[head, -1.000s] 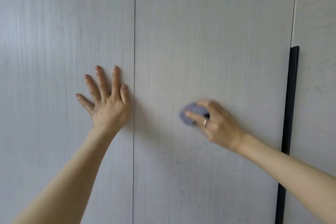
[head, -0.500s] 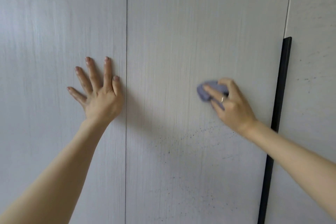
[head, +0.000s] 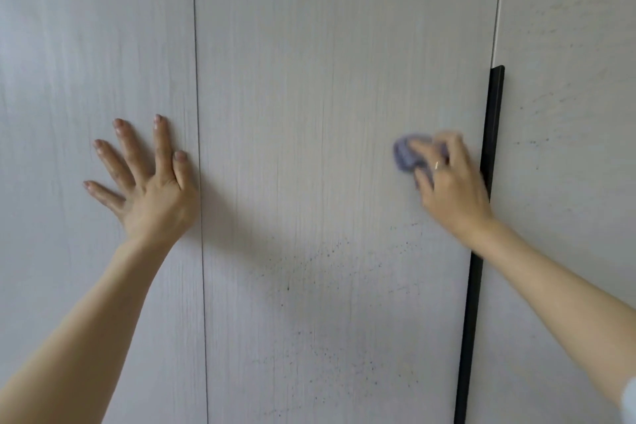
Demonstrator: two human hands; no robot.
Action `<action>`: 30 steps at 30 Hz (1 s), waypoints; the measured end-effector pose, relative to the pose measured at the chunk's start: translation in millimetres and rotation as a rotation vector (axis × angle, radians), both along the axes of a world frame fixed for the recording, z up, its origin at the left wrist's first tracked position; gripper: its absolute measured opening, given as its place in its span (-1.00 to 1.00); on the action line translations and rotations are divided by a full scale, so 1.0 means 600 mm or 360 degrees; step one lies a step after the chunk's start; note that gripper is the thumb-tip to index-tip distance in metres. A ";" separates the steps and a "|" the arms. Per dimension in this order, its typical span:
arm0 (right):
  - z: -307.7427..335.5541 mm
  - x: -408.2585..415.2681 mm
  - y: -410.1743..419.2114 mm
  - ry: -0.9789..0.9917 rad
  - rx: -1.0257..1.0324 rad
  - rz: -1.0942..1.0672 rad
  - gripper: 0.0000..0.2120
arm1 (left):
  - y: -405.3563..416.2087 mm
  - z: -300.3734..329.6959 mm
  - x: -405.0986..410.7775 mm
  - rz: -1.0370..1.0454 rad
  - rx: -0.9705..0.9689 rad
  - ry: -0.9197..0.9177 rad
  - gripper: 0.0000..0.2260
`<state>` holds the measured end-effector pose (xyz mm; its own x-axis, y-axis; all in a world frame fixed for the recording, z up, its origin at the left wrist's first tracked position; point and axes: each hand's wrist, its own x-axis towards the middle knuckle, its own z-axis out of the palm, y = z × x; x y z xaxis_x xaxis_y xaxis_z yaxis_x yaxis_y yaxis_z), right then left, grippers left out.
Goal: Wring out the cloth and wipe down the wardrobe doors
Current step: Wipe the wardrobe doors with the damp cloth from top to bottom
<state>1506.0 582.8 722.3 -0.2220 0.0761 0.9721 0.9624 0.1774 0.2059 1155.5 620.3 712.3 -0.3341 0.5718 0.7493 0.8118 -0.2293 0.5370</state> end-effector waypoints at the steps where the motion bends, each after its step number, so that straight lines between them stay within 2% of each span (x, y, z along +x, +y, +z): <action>1: -0.049 0.011 -0.002 -0.0147 -0.0080 -0.0003 -0.69 | -0.001 -0.003 0.001 -0.0002 -0.0005 0.0000 -0.54; 3: -0.144 0.042 -0.014 -0.0627 -0.0310 -0.0038 -0.67 | -0.002 -0.008 0.004 -0.0007 -0.0006 -0.0009 -0.54; 5: -0.174 0.072 -0.021 -0.1130 -0.0473 -0.0120 -0.62 | -0.003 -0.009 0.008 -0.0008 -0.0006 -0.0034 -0.54; 6: -0.157 0.078 -0.026 -0.1164 -0.0499 -0.0176 -0.68 | -0.004 -0.009 0.009 -0.0008 -0.0005 -0.0048 -0.54; 7: -0.127 0.080 -0.028 -0.1014 -0.0503 -0.0228 -0.79 | -0.005 -0.011 0.011 -0.0006 -0.0010 -0.0059 -0.54; 8: -0.090 0.073 -0.032 -0.0730 -0.0458 -0.0297 -0.87 | -0.006 -0.015 0.013 -0.0005 -0.0011 -0.0063 -0.54; 10: -0.015 0.072 -0.032 -0.0350 -0.0246 -0.0311 -0.84 | -0.008 -0.027 0.018 -0.0015 -0.0019 -0.0078 -0.55; 13: 0.046 0.081 -0.024 -0.0142 0.0070 -0.0341 -0.74 | -0.012 -0.048 0.022 -0.0018 -0.0042 -0.0084 -0.55; 16: -0.013 0.080 -0.013 -0.0011 0.0167 -0.0353 -0.75 | -0.015 -0.057 0.017 -0.0020 -0.0048 -0.0067 -0.55; 18: -0.105 0.082 -0.013 -0.0083 0.0112 -0.0315 -0.73 | -0.017 -0.062 0.014 -0.0024 -0.0054 -0.0053 -0.55; 21: -0.249 0.096 -0.032 -0.0684 -0.0151 -0.0300 -0.72 | -0.018 -0.083 0.015 -0.0023 -0.0065 -0.0061 -0.55; 23: -0.276 0.110 -0.043 -0.0988 -0.0306 -0.0319 -0.69 | -0.019 -0.098 0.019 -0.0017 -0.0078 -0.0090 -0.56; 24: -0.263 0.115 -0.041 -0.1003 -0.0323 -0.0310 -0.68 | -0.019 -0.103 0.020 -0.0020 -0.0080 -0.0102 -0.56; 26: -0.211 0.114 -0.033 -0.0800 -0.0250 -0.0285 -0.68 | -0.019 -0.109 0.021 -0.0022 -0.0076 -0.0109 -0.56; 30: -0.111 0.088 -0.025 0.0150 -0.0081 -0.0215 -0.72 | -0.018 -0.124 0.017 -0.0018 -0.0087 -0.0111 -0.56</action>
